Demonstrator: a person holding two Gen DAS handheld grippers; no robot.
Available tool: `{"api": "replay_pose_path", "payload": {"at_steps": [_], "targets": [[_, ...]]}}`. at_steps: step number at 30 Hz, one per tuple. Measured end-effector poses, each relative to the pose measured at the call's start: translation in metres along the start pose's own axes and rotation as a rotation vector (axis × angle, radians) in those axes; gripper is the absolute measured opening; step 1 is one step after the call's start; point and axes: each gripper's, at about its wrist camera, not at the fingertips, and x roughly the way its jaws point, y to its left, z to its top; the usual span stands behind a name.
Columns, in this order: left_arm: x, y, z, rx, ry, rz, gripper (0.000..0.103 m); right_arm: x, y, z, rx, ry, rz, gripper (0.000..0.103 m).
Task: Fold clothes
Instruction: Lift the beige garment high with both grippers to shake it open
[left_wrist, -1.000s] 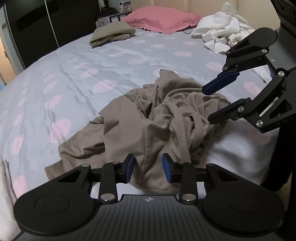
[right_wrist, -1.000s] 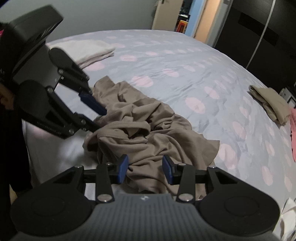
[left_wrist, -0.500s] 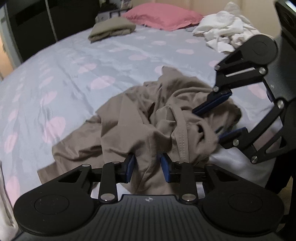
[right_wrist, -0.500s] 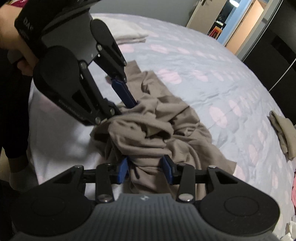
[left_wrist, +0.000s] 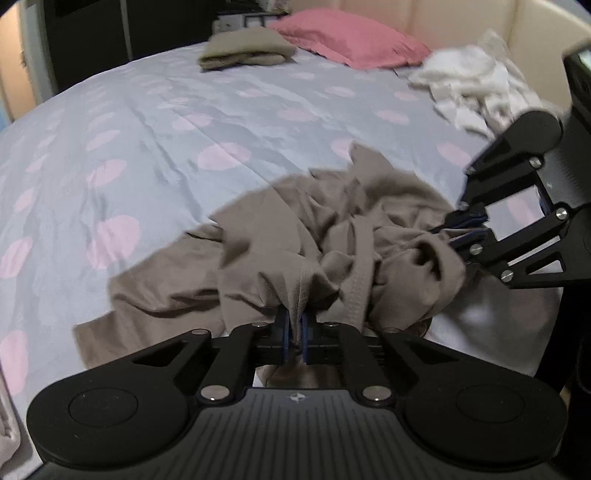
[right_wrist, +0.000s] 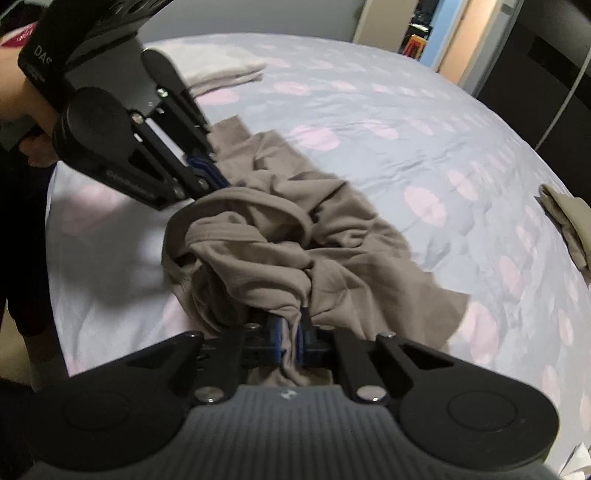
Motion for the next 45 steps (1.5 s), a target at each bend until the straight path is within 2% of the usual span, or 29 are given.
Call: {"api": "replay_pose_path", "payload": {"at_steps": [7,13,18,26,30,36,40,45], "targets": [[-0.07,0.045,0.045,-0.09,-0.159,0.066,0.004,-0.061,-0.043,0.02,0.058,-0.116,-0.113,0.008],[-0.162,0.069,0.106,-0.089,-0.344,0.107,0.004,-0.135,-0.085,0.056,0.108,-0.25,-0.214,0.008],[-0.237,0.048,0.142,0.014,-0.476,0.169,0.004,-0.208,-0.098,0.088,0.113,-0.384,-0.252,0.008],[-0.335,0.004,0.165,0.098,-0.637,0.203,0.004,-0.317,-0.076,0.121,0.016,-0.538,-0.349,0.008],[-0.362,-0.023,0.162,0.154,-0.672,0.239,0.004,-0.358,-0.057,0.124,-0.036,-0.568,-0.381,0.008],[-0.368,-0.047,0.157,0.179,-0.64,0.229,0.004,-0.395,-0.036,0.111,-0.087,-0.55,-0.396,0.008],[-0.356,-0.046,0.151,0.152,-0.601,0.2,0.004,-0.396,-0.039,0.101,-0.082,-0.516,-0.357,0.008],[-0.321,-0.023,0.138,0.1,-0.509,0.166,0.004,-0.364,-0.06,0.089,-0.03,-0.454,-0.309,0.008]]}}
